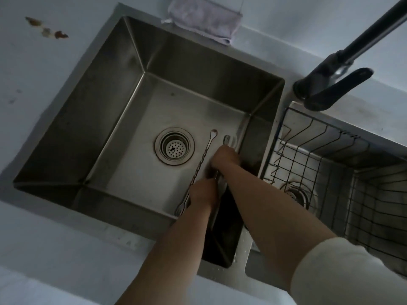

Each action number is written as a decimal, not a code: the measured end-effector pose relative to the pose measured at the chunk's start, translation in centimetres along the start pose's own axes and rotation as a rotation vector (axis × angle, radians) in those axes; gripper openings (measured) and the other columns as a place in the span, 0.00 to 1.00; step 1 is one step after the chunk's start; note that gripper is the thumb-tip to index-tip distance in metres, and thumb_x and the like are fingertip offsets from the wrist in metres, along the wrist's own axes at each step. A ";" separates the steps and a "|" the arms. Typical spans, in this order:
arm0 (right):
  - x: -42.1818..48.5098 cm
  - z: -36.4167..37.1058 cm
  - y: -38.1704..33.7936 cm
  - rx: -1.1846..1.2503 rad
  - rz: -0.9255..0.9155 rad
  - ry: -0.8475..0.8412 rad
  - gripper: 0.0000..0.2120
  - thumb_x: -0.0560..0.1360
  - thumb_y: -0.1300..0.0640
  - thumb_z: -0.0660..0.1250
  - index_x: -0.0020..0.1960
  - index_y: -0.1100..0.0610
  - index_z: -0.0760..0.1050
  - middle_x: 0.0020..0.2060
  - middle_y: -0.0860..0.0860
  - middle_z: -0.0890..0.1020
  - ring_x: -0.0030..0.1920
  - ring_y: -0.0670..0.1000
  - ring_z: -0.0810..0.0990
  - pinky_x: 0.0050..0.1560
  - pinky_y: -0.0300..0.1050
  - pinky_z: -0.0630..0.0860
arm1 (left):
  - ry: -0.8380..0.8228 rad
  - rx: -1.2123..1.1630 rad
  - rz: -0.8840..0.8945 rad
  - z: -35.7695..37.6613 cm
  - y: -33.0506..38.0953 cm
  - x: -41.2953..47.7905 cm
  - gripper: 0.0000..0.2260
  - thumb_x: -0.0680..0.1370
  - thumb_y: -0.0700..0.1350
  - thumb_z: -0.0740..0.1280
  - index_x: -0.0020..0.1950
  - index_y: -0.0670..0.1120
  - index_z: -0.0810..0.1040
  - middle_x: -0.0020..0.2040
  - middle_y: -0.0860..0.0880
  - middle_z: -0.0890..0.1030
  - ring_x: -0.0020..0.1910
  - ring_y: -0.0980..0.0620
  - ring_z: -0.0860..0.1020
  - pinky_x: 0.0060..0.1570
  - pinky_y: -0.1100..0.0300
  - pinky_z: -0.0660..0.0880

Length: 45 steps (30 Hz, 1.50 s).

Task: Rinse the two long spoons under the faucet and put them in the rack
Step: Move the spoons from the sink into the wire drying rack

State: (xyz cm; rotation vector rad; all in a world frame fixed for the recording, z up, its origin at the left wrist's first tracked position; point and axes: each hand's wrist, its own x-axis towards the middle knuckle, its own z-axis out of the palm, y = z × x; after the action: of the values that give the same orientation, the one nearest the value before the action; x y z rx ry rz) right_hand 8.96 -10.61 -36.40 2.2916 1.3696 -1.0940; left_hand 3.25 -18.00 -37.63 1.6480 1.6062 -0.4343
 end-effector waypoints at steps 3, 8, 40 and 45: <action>0.2 0.9 -0.2 0.012 0.020 0.011 0.14 0.77 0.65 0.57 0.61 0.63 0.71 0.61 0.58 0.75 0.60 0.56 0.76 0.54 0.45 0.74 | 0.006 -0.025 -0.014 0.0 0.1 0.2 0.11 0.79 0.38 0.56 0.57 0.38 0.74 0.59 0.39 0.78 0.57 0.42 0.78 0.56 0.51 0.75; 0.1 1.5 -0.3 0.026 0.024 0.035 0.14 0.77 0.65 0.57 0.62 0.64 0.71 0.62 0.58 0.74 0.62 0.56 0.74 0.57 0.45 0.73 | -0.005 -0.053 -0.020 0.1 0.1 0.0 0.11 0.80 0.39 0.55 0.58 0.38 0.74 0.60 0.40 0.78 0.58 0.43 0.77 0.55 0.53 0.74; -16.4 -16.2 12.1 0.237 -0.408 0.417 0.10 0.77 0.62 0.59 0.53 0.61 0.77 0.46 0.56 0.83 0.46 0.55 0.82 0.49 0.44 0.79 | 0.340 0.389 0.543 -15.4 8.8 -12.4 0.08 0.77 0.38 0.59 0.50 0.43 0.78 0.48 0.42 0.81 0.49 0.42 0.79 0.46 0.54 0.74; -17.8 -14.6 19.5 0.064 -0.329 0.429 0.09 0.79 0.60 0.57 0.57 0.57 0.73 0.45 0.55 0.82 0.43 0.54 0.81 0.40 0.42 0.77 | 0.300 0.527 0.733 -12.8 13.7 -12.8 0.11 0.77 0.33 0.58 0.51 0.40 0.78 0.47 0.43 0.80 0.48 0.45 0.78 0.47 0.57 0.75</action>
State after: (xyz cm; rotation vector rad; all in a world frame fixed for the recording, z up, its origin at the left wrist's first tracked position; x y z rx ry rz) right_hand 27.38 -24.16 -16.70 2.5074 1.9527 -0.7563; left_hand 11.05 -16.19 -16.39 2.6497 0.9932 -0.2324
